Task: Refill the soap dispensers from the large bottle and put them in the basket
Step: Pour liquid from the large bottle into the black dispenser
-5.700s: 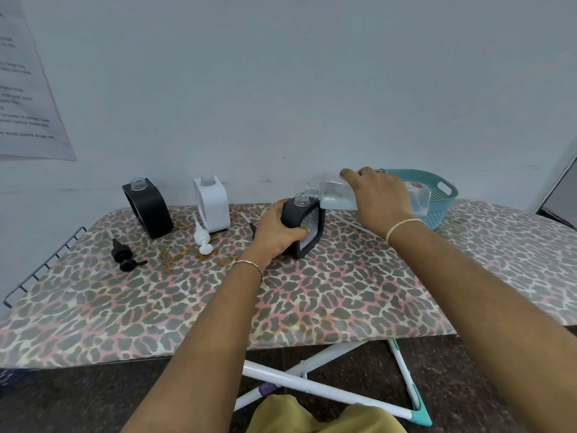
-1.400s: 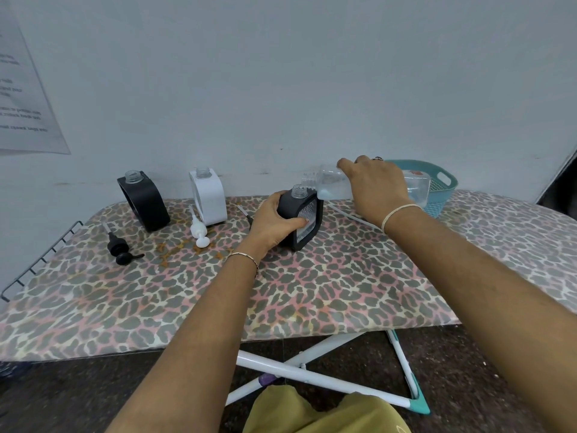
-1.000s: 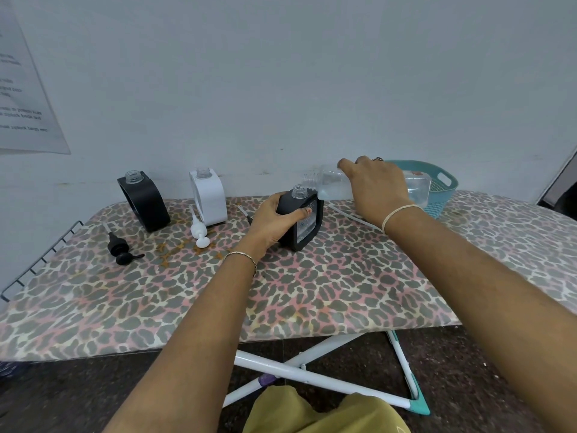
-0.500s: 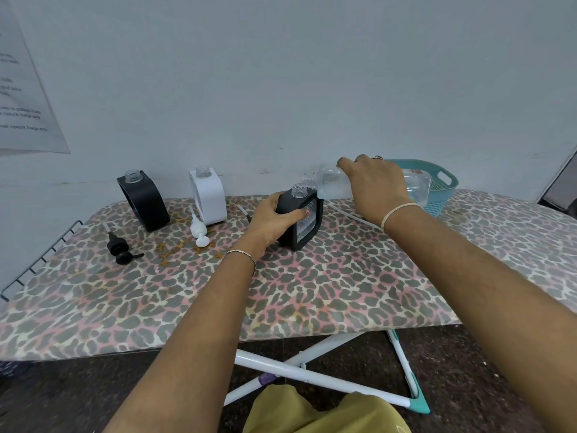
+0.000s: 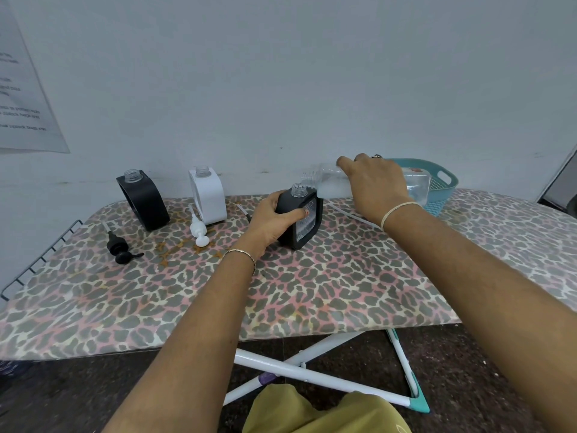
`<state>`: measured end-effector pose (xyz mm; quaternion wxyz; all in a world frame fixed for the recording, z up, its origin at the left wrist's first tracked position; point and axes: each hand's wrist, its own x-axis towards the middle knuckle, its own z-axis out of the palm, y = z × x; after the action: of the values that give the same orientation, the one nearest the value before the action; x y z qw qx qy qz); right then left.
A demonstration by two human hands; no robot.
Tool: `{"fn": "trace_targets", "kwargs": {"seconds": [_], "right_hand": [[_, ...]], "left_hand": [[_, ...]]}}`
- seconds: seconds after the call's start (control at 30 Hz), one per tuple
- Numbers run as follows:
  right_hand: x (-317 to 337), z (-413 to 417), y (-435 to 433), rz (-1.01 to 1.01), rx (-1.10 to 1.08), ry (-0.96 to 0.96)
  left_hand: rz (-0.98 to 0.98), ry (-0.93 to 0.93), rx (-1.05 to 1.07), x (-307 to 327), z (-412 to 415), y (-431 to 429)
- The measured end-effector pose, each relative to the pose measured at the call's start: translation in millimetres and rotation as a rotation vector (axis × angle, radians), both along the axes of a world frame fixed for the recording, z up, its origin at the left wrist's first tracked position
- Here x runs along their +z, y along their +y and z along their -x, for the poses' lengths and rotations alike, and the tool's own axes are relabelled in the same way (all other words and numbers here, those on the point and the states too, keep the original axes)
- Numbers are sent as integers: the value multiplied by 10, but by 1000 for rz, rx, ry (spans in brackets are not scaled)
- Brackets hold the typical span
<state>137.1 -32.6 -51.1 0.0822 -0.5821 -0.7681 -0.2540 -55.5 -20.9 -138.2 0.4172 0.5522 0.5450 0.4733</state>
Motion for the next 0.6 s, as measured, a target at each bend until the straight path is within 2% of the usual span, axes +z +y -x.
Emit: {"fn": "trace_targets", "kwargs": {"seconds": [0.6], "right_hand": [[12,12,-1,4,-2,-9]], "left_hand": [[3,15,-11,20,-1,-16]]}}
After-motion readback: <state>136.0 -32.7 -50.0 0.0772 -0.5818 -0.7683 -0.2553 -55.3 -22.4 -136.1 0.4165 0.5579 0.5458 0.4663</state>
